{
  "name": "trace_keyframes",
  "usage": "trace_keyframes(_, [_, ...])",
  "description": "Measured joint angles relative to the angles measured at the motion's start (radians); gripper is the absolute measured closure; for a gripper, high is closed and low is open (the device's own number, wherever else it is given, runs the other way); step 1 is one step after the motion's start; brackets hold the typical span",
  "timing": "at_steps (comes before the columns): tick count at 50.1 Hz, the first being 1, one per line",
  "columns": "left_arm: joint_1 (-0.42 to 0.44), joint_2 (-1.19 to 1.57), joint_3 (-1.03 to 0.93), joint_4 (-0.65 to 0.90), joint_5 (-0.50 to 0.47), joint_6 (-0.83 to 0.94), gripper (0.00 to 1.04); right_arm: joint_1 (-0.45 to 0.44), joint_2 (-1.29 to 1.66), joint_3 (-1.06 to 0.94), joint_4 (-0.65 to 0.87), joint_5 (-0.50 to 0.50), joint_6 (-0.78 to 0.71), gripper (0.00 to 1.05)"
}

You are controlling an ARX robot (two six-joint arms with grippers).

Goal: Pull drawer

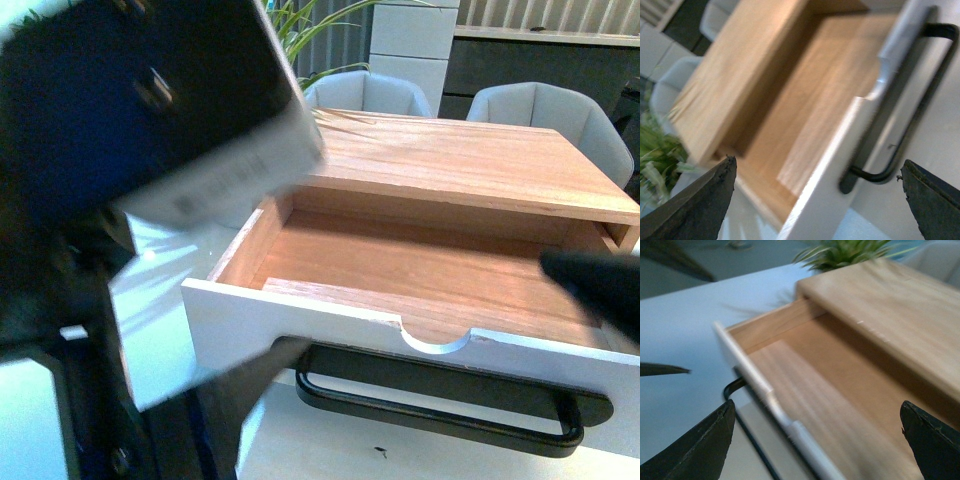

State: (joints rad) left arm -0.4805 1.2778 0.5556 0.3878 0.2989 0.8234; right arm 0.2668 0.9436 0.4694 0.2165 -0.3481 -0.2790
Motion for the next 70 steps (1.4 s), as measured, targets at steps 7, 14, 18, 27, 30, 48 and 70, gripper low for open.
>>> trace_keyframes(7, [0.036,-0.117,-0.083,0.128,-0.086,-0.166,0.07,-0.024,-0.08,-0.031,0.075,0.138,0.095,0.09])
trace_keyframes(14, [0.102,-0.297,-0.177,0.156,-0.172,-0.465,0.07,-0.058,-0.202,-0.108,0.119,0.261,0.203,0.09])
trace_keyframes(18, [0.162,-0.451,-0.242,0.097,-0.228,-0.695,0.07,-0.096,-0.303,-0.188,0.115,0.336,0.281,0.09])
trace_keyframes(27, [0.265,-0.667,-0.346,0.012,-0.283,-0.904,0.07,-0.13,-0.565,-0.304,0.03,0.44,0.37,0.09])
trace_keyframes(30, [0.291,-0.687,-0.369,0.04,-0.281,-0.95,0.07,-0.129,-0.616,-0.323,0.027,0.472,0.389,0.09])
trace_keyframes(48, [0.311,-0.766,-0.418,-0.014,-0.46,-0.858,0.43,-0.255,-0.686,-0.346,-0.086,0.361,0.306,0.46])
trace_keyframes(70, [0.475,-0.955,-0.502,-0.117,-0.299,-0.834,1.02,-0.264,-0.89,-0.412,-0.219,0.348,0.283,1.03])
